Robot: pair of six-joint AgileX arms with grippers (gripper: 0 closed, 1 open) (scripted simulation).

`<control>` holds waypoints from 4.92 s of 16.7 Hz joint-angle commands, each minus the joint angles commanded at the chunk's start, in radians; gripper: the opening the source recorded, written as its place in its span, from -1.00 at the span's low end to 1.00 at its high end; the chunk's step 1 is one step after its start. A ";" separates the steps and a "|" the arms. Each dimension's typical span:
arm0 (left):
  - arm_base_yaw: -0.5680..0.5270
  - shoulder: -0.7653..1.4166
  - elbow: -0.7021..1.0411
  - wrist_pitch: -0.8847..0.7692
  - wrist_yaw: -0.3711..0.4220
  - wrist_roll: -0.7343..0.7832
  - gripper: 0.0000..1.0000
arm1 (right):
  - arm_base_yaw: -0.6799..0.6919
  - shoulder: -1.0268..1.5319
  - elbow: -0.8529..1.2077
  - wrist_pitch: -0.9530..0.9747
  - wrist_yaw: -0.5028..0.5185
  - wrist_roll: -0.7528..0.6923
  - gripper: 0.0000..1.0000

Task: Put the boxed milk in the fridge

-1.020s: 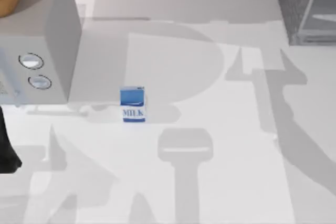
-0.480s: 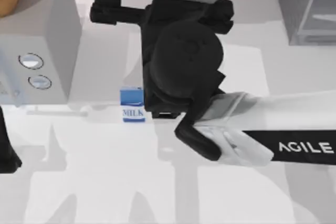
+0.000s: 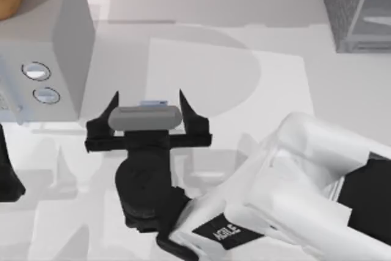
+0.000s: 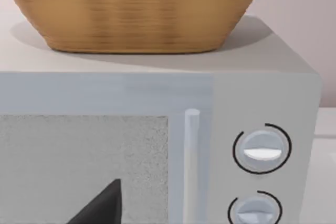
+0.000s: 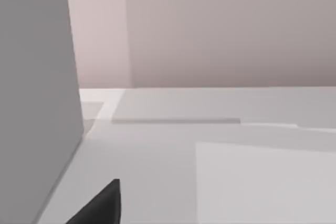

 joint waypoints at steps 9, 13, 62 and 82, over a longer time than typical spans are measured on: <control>0.000 0.000 0.000 0.000 0.000 0.000 1.00 | 0.026 0.193 0.059 0.086 0.088 0.005 1.00; 0.000 0.000 0.000 0.000 0.000 0.000 1.00 | 0.018 0.193 0.059 0.082 0.083 0.005 1.00; 0.000 0.000 0.000 0.000 0.000 0.000 1.00 | -0.069 -0.179 0.140 -0.366 -0.012 0.014 -1.00; 0.000 0.000 0.000 0.000 0.000 0.000 1.00 | -0.806 -1.803 -0.840 -1.003 -0.714 0.020 -1.00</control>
